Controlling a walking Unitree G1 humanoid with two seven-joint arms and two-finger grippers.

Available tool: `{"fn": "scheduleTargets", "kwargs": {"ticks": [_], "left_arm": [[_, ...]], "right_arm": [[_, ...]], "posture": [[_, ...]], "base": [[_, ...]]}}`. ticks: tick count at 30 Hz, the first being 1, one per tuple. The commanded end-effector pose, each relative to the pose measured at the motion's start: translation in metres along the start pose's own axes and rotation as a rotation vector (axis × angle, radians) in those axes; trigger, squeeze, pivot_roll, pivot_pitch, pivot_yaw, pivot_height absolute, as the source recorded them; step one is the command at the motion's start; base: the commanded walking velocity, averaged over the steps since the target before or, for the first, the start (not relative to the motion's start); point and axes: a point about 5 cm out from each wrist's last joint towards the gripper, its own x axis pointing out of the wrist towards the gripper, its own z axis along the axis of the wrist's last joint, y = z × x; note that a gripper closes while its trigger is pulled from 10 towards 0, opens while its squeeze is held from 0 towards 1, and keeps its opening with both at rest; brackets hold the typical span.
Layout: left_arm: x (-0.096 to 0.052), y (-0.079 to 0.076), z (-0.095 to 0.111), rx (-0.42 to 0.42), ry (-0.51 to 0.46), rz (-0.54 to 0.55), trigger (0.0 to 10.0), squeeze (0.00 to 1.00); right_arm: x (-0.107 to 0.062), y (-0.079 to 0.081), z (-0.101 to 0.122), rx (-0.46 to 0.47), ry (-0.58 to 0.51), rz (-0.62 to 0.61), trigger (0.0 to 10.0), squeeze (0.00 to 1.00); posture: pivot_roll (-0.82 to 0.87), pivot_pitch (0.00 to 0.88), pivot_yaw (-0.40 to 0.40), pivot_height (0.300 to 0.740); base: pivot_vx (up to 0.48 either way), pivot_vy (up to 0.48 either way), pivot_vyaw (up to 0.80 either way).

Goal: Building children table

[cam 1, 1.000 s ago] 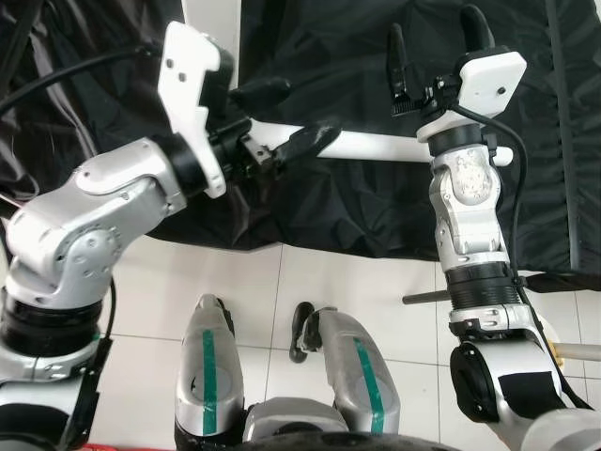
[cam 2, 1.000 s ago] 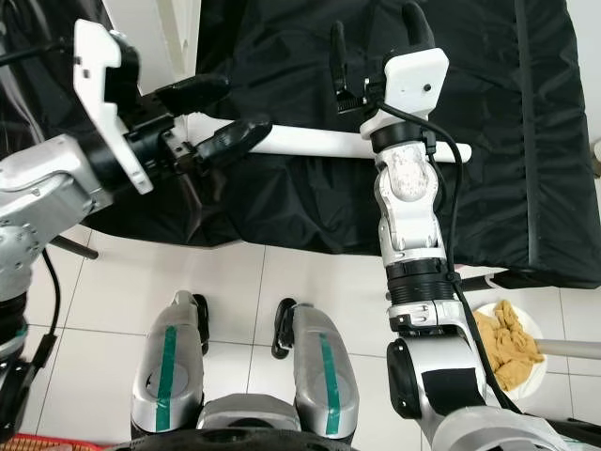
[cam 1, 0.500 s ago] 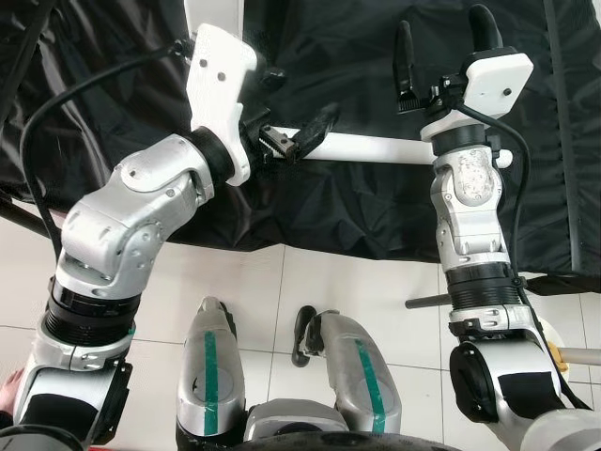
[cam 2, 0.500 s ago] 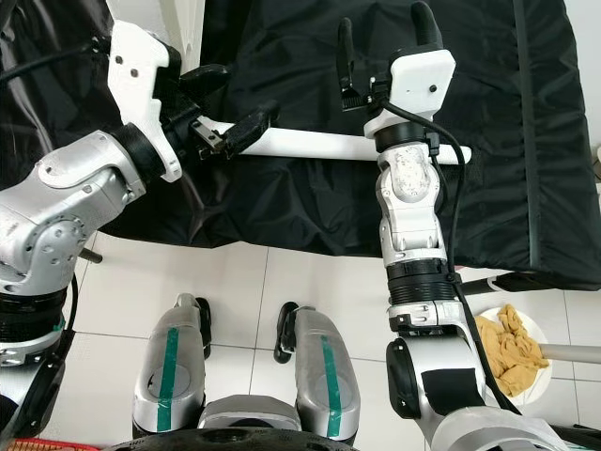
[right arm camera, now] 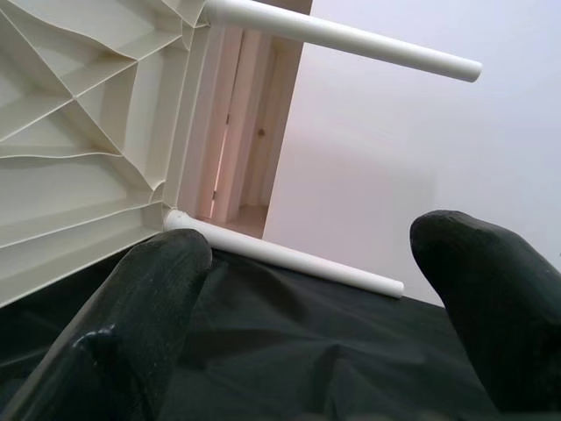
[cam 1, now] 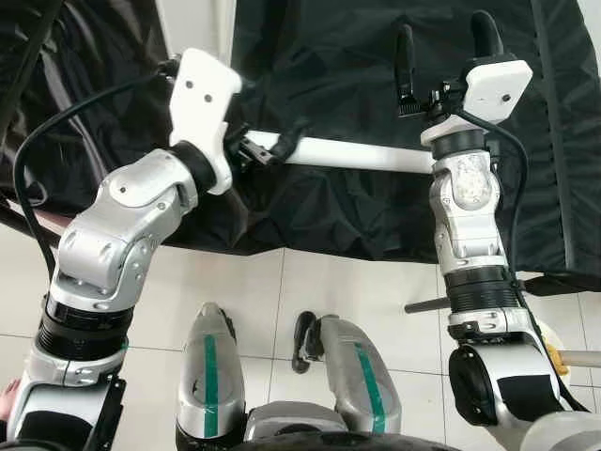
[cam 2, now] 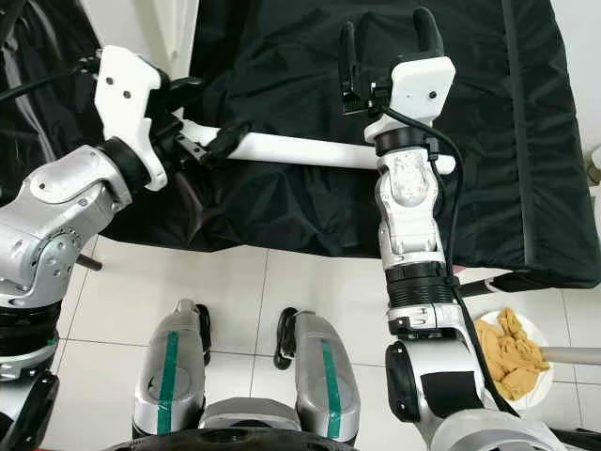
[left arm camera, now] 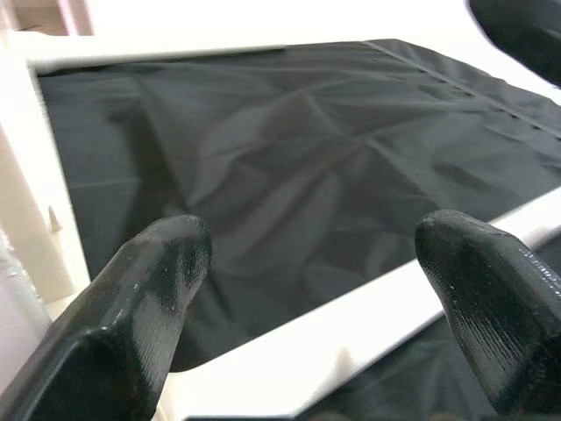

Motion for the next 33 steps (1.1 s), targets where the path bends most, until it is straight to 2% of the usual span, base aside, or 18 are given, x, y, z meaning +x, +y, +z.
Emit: {"fn": "scheduleTargets", "kwargs": {"ticks": [1,6,15,26,30,32,33], "left_arm": [[-0.005,0.022,-0.01,-0.016,0.051,0.357,10.0,0.0],[-0.005,0.023,-0.011,-0.039,0.041,0.416,10.0,0.0],[-0.006,0.021,-0.014,-0.031,0.048,0.416,10.0,0.0],[-0.013,0.045,-0.02,0.047,0.092,0.455,10.0,0.0],[-0.01,0.044,-0.016,0.064,0.084,0.438,10.0,0.0],[0.0,0.03,-0.011,0.048,0.048,0.382,10.0,0.0],[0.0,0.03,-0.011,0.048,0.048,0.382,10.0,0.0]], "right_arm": [[-0.005,-0.001,-0.005,-0.006,0.018,-0.007,10.0,0.0],[-0.005,-0.001,-0.005,-0.006,0.02,-0.007,10.0,0.0],[-0.005,0.001,-0.006,-0.004,0.019,-0.002,10.0,0.0],[-0.005,-0.001,-0.005,-0.011,0.016,-0.01,10.0,0.0],[-0.005,-0.001,-0.005,-0.009,0.015,-0.011,10.0,0.0],[-0.005,0.0,-0.005,-0.008,0.015,-0.007,10.0,0.0],[-0.005,0.0,-0.005,-0.008,0.015,-0.007,10.0,0.0]], "posture": [[0.17,0.093,-0.098,0.74],[0.17,0.096,-0.1,0.74],[0.18,0.096,-0.102,0.74],[0.16,0.094,-0.098,0.74],[0.16,0.094,-0.097,0.74],[0.16,0.095,-0.098,0.74],[0.16,0.095,-0.098,0.74]], "base": [[0.0,0.0,0.0],[0.0,0.0,0.0],[0.0,0.0,0.0],[0.0,0.0,0.0],[0.0,0.0,0.0],[0.0,0.0,0.0],[0.0,0.0,0.0]]}}
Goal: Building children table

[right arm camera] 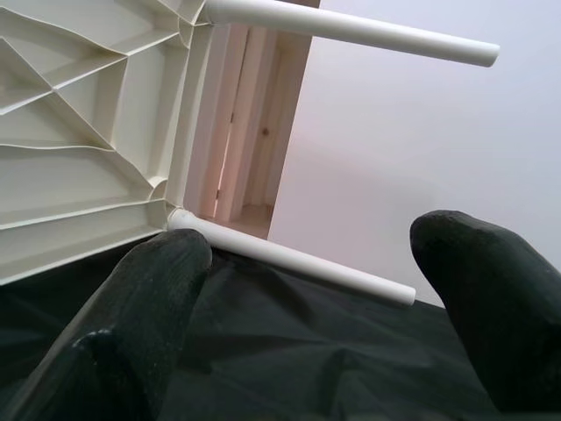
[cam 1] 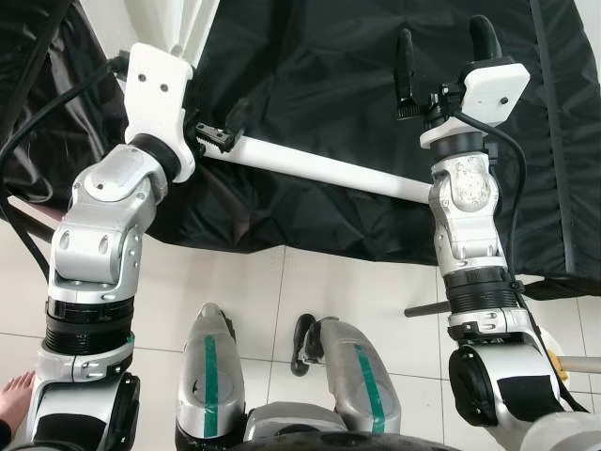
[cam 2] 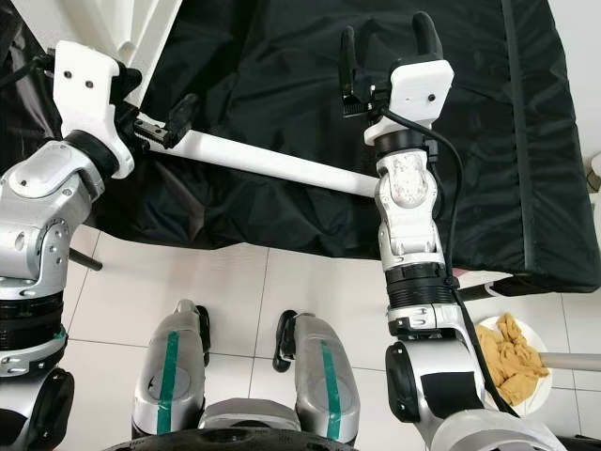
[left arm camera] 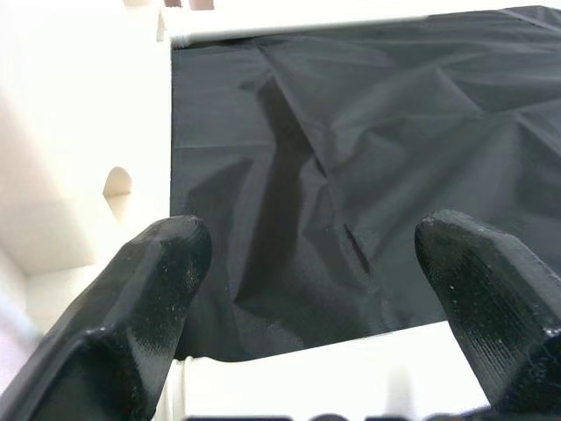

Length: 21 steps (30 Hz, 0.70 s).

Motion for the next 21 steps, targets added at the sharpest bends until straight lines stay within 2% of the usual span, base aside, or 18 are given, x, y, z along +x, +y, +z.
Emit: {"fn": "scheduleTargets", "kwargs": {"ticks": [1,2,5,9,11,15,18,21], "left_arm": [[0.008,-0.008,0.006,-0.052,-0.03,0.119,10.0,0.0],[0.008,-0.008,0.006,-0.052,-0.03,0.119,10.0,0.0],[0.014,-0.025,0.01,-0.102,-0.066,0.029,10.0,0.0],[0.019,-0.032,0.011,-0.104,-0.08,-0.005,10.0,0.0],[0.028,-0.043,0.018,-0.166,-0.106,-0.072,10.0,0.0],[0.031,-0.046,0.02,-0.209,-0.105,-0.094,10.0,0.0],[0.036,-0.049,0.018,-0.192,-0.096,-0.097,10.0,0.0],[0.038,-0.052,0.016,-0.192,-0.093,-0.087,10.0,0.0]], "right_arm": [[-0.004,0.001,-0.002,-0.006,0.006,-0.001,10.0,0.0],[-0.004,0.001,-0.002,-0.006,0.006,-0.001,10.0,0.0],[-0.004,0.001,-0.003,0.002,0.016,0.006,10.0,0.0],[-0.004,0.003,-0.005,0.011,0.029,0.011,10.0,0.0],[-0.006,0.007,-0.01,0.056,0.072,0.013,10.0,0.0],[-0.006,0.009,-0.012,0.071,0.092,0.008,10.0,0.0],[-0.007,0.011,-0.014,0.099,0.119,-0.007,10.0,0.0],[-0.011,0.013,-0.018,0.088,0.142,-0.035,10.0,0.0]], "posture": [[0.16,0.095,-0.098,0.74],[0.16,0.095,-0.098,0.74],[0.15,0.097,-0.102,0.74],[0.15,0.098,-0.105,0.74],[0.14,0.102,-0.107,0.74],[0.13,0.104,-0.105,0.74],[0.12,0.104,-0.101,0.74],[0.12,0.099,-0.095,0.74]], "base": [[0.0,0.0,0.0],[0.0,0.0,0.0],[0.0,0.0,0.0],[0.0,0.0,0.0],[0.0,0.0,0.0],[0.0,0.0,0.0],[0.0,0.0,0.0],[0.0,0.0,0.0]]}}
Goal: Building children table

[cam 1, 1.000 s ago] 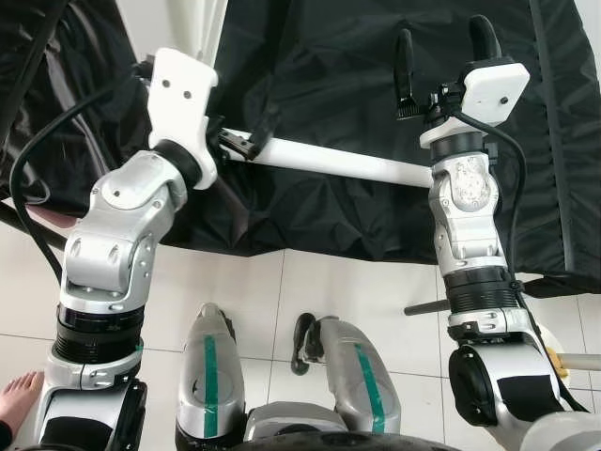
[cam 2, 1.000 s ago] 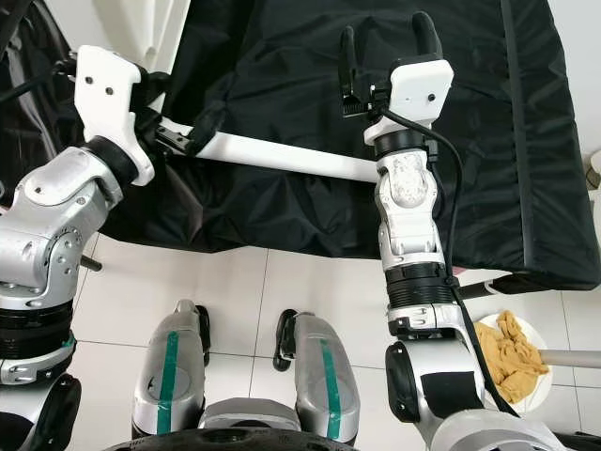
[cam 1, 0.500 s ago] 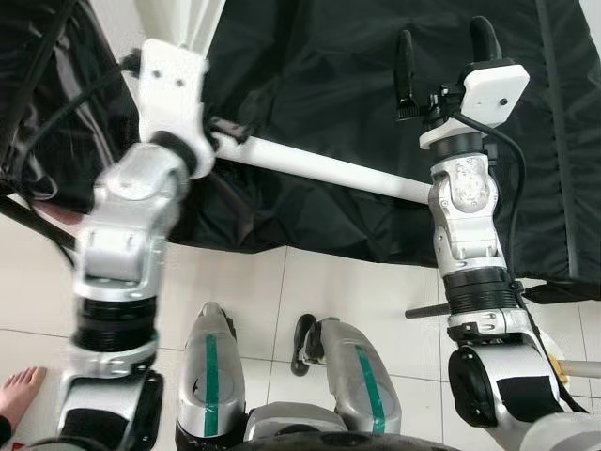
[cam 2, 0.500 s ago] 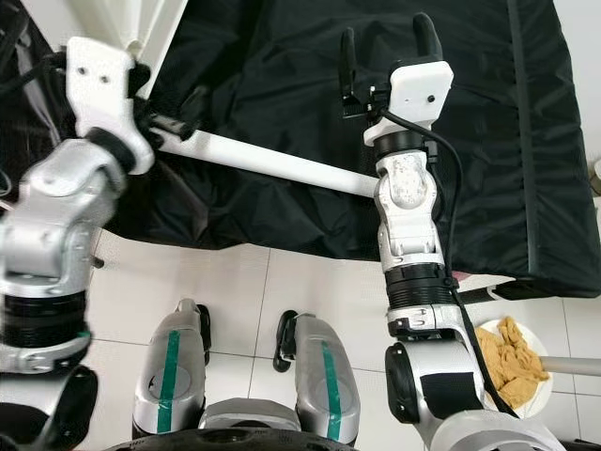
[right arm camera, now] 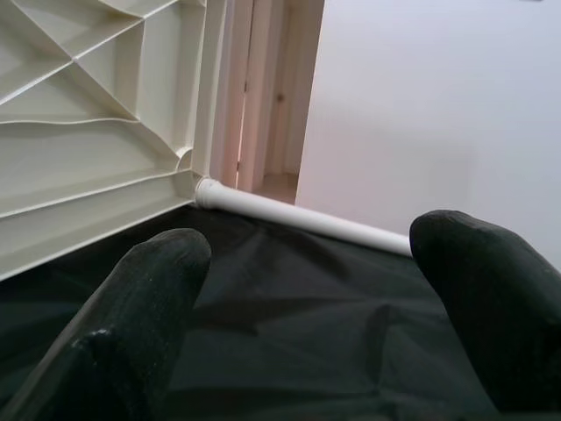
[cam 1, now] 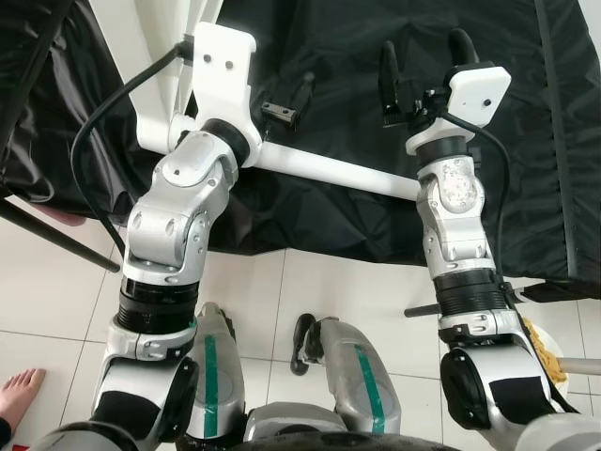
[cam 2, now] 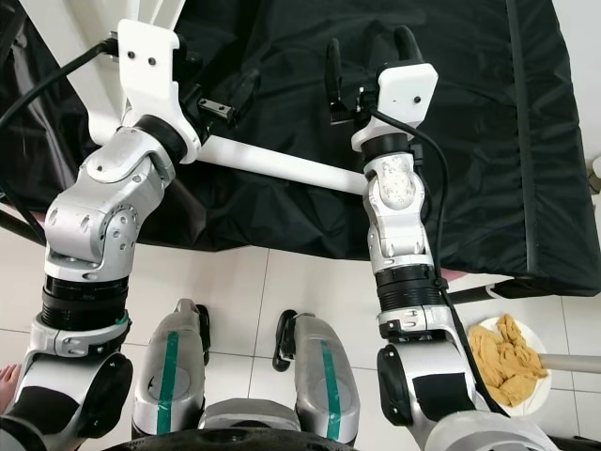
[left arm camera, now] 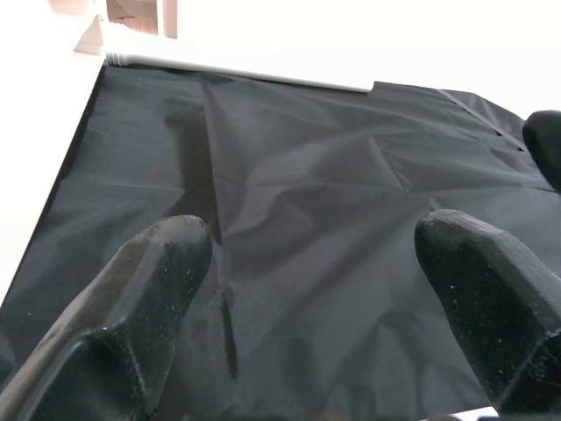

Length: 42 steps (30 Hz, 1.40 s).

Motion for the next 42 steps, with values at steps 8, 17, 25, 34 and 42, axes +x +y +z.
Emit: {"fn": "scheduleTargets", "kwargs": {"ticks": [8,17,25,34,42], "left_arm": [[0.001,-0.005,-0.004,-0.006,-0.005,-0.008,10.0,0.0],[-0.006,-0.006,-0.013,-0.013,0.008,0.014,10.0,0.0],[-0.007,-0.004,-0.016,-0.005,0.011,-0.005,10.0,0.0],[-0.011,0.017,-0.009,-0.004,-0.043,0.115,10.0,0.0],[-0.013,0.025,-0.012,0.055,-0.046,0.181,10.0,0.0]], "right_arm": [[-0.011,-0.003,-0.008,-0.02,0.04,-0.047,10.0,0.0],[-0.017,-0.002,-0.009,0.01,0.047,-0.046,10.0,0.0],[-0.017,-0.003,-0.012,0.015,0.077,-0.056,10.0,0.0],[-0.018,-0.007,-0.013,0.01,0.078,-0.071,10.0,0.0],[-0.02,-0.008,-0.013,0.017,0.073,-0.096,10.0,0.0]], "posture": [[0.12,0.092,-0.09,0.74],[0.13,0.077,-0.102,0.74],[0.13,0.07,-0.136,0.74],[0.13,0.061,-0.108,0.74],[0.12,0.043,-0.085,0.74]], "base": [[0.0,0.0,0.0],[0.0,0.0,0.0],[0.0,0.0,0.0],[0.0,0.0,0.0],[0.0,0.0,0.0]]}}
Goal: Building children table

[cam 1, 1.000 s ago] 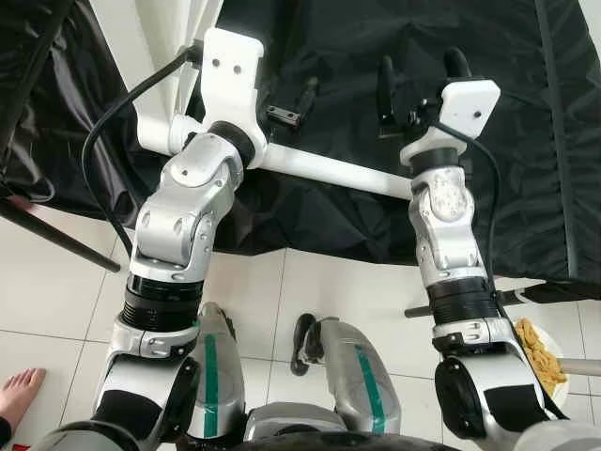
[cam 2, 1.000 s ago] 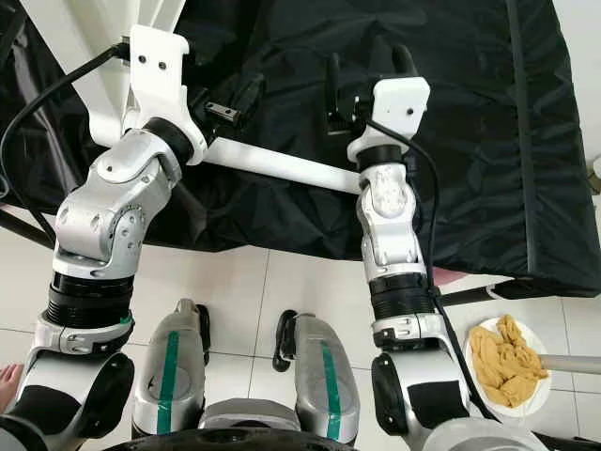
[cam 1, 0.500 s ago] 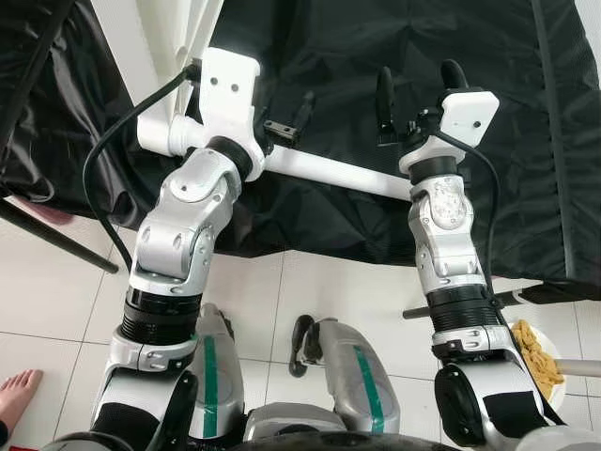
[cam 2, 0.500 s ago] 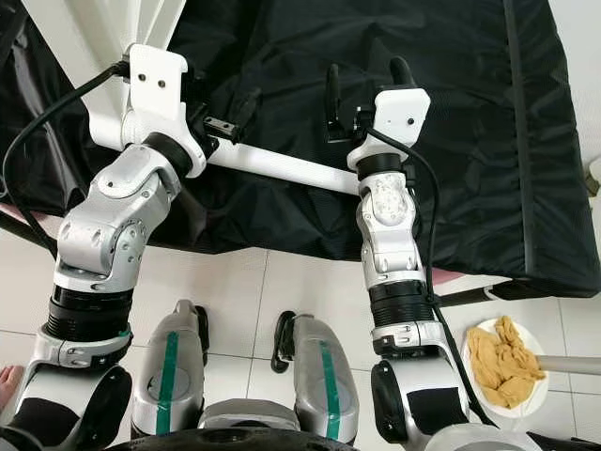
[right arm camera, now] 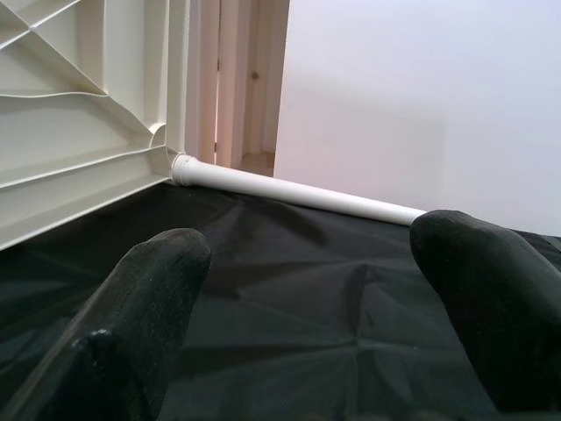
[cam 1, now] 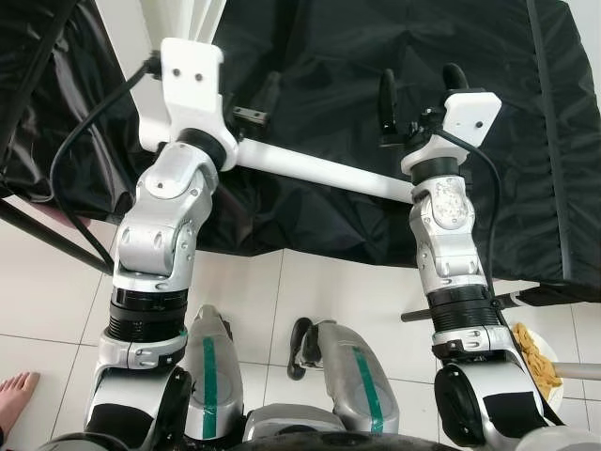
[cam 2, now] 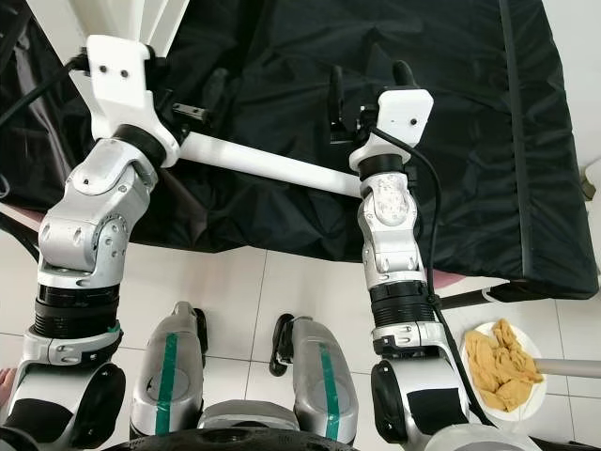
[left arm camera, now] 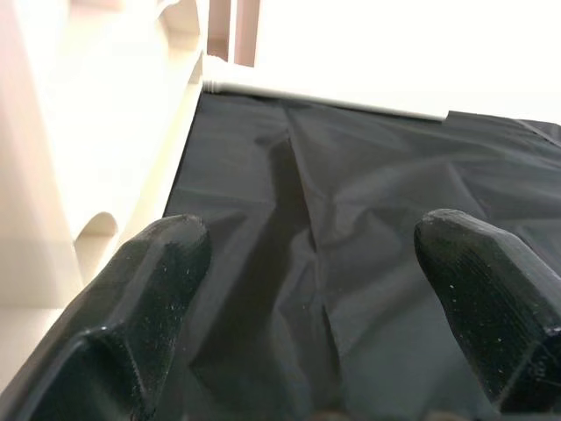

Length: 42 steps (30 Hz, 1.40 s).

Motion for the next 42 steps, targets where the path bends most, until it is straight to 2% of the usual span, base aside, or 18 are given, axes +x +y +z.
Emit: {"fn": "scheduleTargets", "kwargs": {"ticks": [1,18,35,42], "left_arm": [[0.001,0.0,-0.003,0.019,0.001,0.025,10.0,0.0],[0.003,0.001,-0.007,0.072,0.001,0.036,10.0,0.0],[0.004,0.0,-0.012,0.099,0.001,0.046,10.0,0.0],[0.001,0.005,-0.014,0.117,-0.002,0.067,10.0,0.0]], "right_arm": [[-0.004,-0.004,-0.001,0.001,-0.001,-0.027,10.0,0.0],[-0.005,-0.004,-0.004,0.013,-0.012,-0.074,10.0,0.0],[-0.008,-0.007,-0.005,0.021,-0.009,-0.082,10.0,0.0],[-0.007,-0.005,-0.005,0.013,-0.013,-0.059,10.0,0.0]], "posture": [[0.12,0.043,-0.085,0.74],[0.12,0.011,-0.04,0.74],[0.11,0.0,-0.049,0.74],[0.12,0.0,-0.061,0.74]], "base": [[0.0,0.0,0.0],[0.0,0.0,0.0],[0.0,0.0,0.0],[0.0,0.0,0.0]]}}
